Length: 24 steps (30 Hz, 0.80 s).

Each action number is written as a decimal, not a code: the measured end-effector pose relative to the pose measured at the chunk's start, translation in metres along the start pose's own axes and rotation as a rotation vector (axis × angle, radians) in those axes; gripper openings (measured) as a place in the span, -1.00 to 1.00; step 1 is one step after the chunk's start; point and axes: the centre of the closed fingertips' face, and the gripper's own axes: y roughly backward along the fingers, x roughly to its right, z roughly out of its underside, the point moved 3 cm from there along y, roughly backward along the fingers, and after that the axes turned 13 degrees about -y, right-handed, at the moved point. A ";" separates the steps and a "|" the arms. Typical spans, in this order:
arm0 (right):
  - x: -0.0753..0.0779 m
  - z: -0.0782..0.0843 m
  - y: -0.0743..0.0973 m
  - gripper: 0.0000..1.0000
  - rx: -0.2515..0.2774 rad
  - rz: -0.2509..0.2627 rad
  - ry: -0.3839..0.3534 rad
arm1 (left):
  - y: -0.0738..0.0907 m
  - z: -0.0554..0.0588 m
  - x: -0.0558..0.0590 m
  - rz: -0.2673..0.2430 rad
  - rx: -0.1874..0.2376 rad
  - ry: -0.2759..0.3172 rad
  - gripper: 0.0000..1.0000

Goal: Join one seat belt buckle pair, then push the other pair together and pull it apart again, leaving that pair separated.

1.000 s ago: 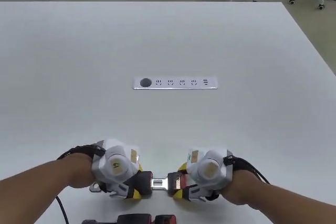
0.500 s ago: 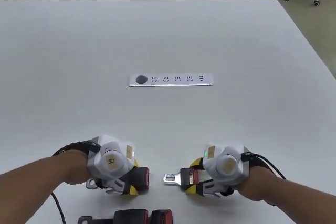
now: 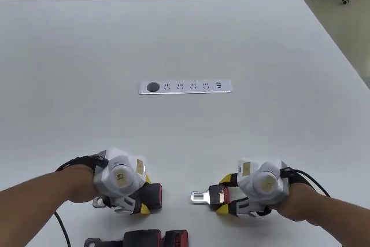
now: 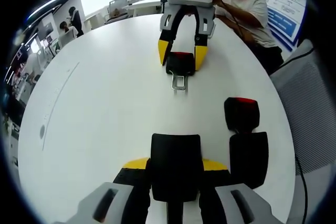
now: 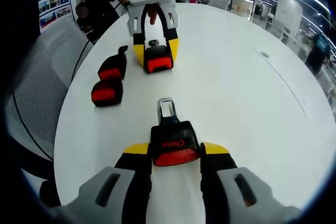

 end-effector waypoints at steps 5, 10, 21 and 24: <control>0.000 0.003 0.003 -0.32 -0.007 0.003 0.001 | -0.001 0.002 -0.001 0.000 -0.001 0.001 -0.28; 0.000 0.004 0.005 -0.32 -0.009 0.007 -0.003 | -0.001 0.001 -0.001 0.002 -0.004 0.001 -0.28; 0.003 0.009 0.009 -0.31 -0.012 0.002 -0.003 | 0.000 -0.001 -0.001 0.001 -0.008 0.003 -0.27; 0.002 0.012 0.011 -0.31 -0.013 0.007 -0.004 | 0.001 -0.002 0.000 0.000 -0.007 0.006 -0.27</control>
